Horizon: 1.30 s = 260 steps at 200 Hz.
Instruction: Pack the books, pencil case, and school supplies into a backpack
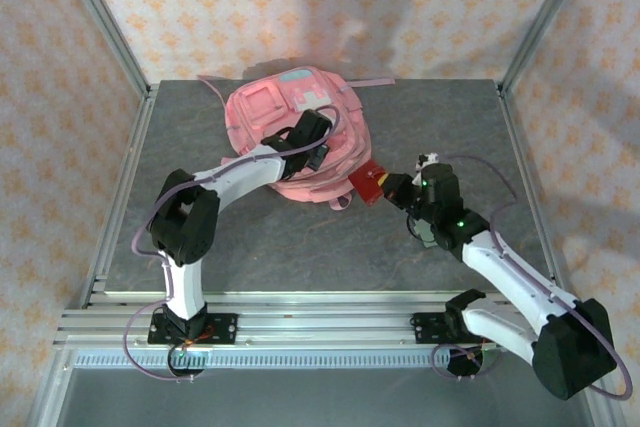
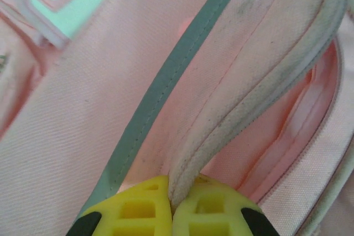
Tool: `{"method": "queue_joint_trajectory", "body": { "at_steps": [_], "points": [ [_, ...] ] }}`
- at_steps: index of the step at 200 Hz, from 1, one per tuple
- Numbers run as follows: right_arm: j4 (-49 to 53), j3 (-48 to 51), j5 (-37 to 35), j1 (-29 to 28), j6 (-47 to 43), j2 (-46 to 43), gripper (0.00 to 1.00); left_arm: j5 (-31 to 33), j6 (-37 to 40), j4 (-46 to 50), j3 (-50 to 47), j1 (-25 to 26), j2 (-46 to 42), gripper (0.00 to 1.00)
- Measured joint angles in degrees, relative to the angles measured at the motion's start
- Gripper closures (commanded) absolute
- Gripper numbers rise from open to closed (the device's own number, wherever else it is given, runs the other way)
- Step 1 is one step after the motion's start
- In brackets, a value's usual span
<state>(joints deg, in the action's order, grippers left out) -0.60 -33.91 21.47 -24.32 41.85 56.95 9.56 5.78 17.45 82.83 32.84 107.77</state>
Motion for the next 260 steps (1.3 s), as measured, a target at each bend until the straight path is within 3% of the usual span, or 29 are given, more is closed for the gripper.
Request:
{"method": "queue_joint_trajectory", "body": {
  "at_steps": [73, 142, 186, 260],
  "points": [
    [-18.23, -1.03, 4.92, 0.0, 4.85, 13.42, 1.0, 1.36, -4.48, 0.17, -0.04, -0.96, -6.51, 1.0],
    [-27.96, -13.03, 10.99, -2.19, 9.7, 29.11, 1.0, 0.17, -7.93, 0.07, -0.13, -1.07, -7.67, 1.0],
    [-28.92, -13.16, 11.34, -2.27, 10.71, 28.98, 1.0, 0.09, -9.01, 0.07, -0.13, -1.07, -7.67, 1.0],
    [-25.38, -11.47, 9.16, -0.98, 10.49, 19.76, 1.0, -0.11, -10.34, -0.11, -0.15, -0.96, -7.78, 1.0]
  ]
}}
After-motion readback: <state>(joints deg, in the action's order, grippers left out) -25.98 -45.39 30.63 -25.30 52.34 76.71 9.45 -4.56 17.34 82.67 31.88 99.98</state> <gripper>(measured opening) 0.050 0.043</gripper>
